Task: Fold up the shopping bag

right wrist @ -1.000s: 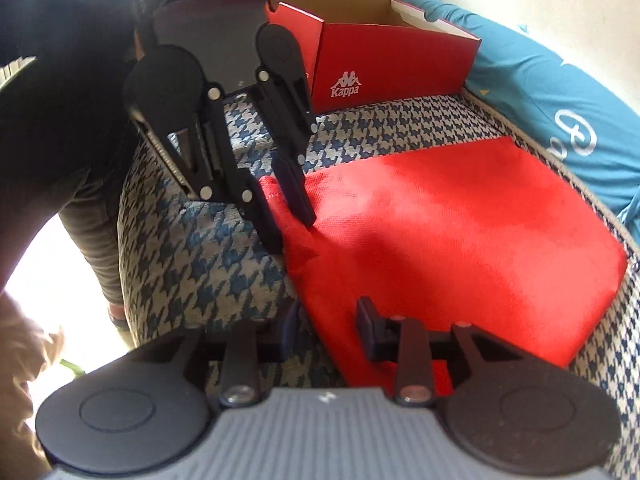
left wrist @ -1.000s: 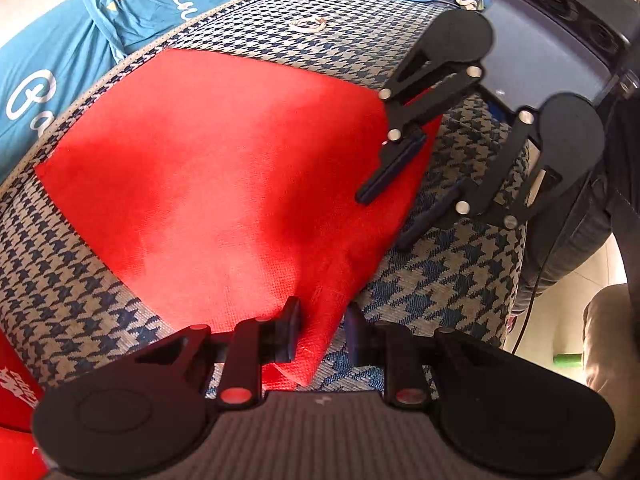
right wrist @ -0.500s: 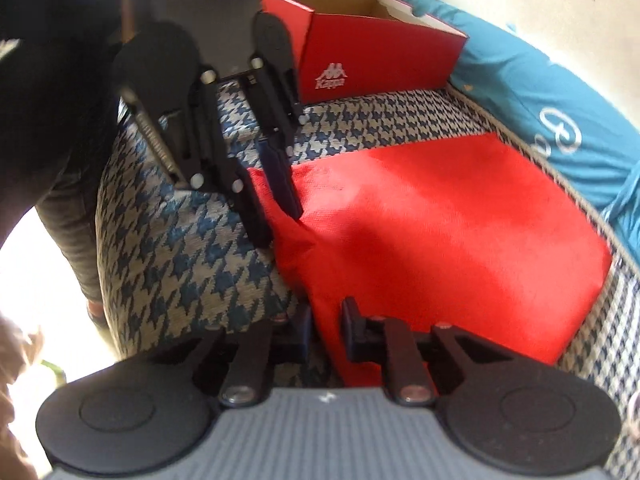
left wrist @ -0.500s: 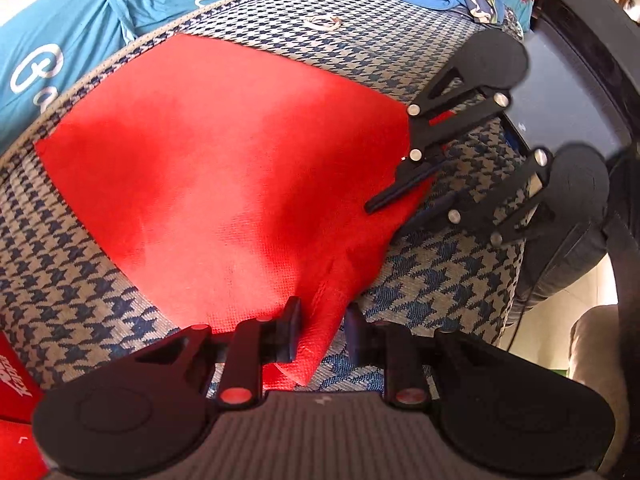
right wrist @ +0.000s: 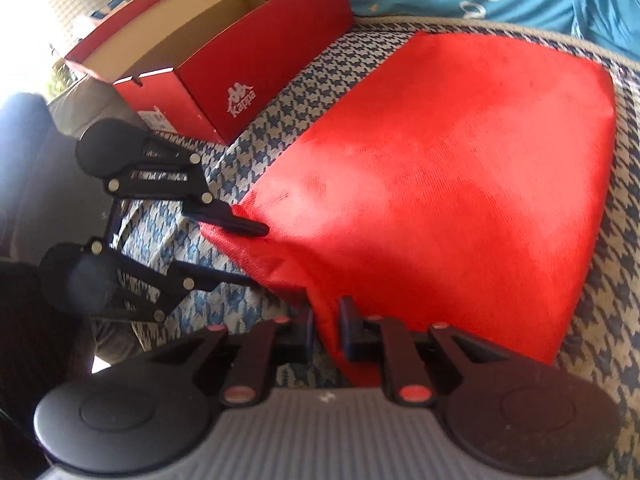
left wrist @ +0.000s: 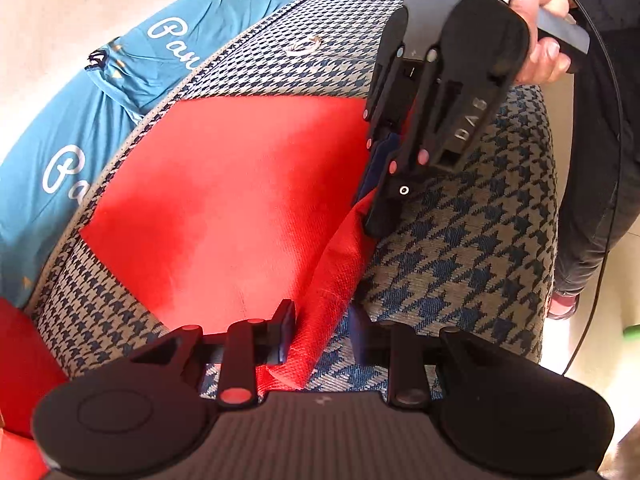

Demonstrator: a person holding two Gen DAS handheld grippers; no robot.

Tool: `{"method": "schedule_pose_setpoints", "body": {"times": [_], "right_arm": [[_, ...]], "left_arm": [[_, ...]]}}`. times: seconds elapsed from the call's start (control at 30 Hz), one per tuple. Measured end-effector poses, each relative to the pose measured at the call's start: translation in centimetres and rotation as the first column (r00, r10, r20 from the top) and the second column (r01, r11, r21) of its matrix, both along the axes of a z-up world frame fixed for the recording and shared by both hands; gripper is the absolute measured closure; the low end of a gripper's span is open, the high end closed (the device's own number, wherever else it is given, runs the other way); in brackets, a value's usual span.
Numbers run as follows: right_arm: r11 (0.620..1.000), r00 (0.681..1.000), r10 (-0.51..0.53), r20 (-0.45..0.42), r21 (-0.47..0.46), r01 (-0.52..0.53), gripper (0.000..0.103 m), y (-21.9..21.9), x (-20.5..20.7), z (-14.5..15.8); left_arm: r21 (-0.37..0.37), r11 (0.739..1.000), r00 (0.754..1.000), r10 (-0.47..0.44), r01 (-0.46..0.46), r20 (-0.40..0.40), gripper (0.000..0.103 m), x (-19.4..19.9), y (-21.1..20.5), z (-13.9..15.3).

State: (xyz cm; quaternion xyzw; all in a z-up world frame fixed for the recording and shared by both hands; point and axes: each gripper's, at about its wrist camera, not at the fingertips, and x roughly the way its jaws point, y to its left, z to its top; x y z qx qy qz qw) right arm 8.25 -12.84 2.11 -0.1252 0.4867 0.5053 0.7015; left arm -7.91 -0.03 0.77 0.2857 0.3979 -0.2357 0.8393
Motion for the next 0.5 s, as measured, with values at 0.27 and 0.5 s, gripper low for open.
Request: {"method": "schedule_pose_setpoints", "body": {"times": [0.27,0.5], "right_arm": [[0.999,0.998,-0.037,-0.056,-0.004,0.037,0.092,0.5,1.0,-0.2],[0.999,0.994,0.040,0.099,-0.033,-0.037,0.080,1.1,-0.7,0.5]], "left_arm": [[-0.268,0.954,0.972,0.073,-0.134,-0.224,0.086,3.1,4.7,0.0],[-0.349,0.902,0.934,0.137,-0.256,-0.331,0.086,4.2,6.2,-0.3]]}}
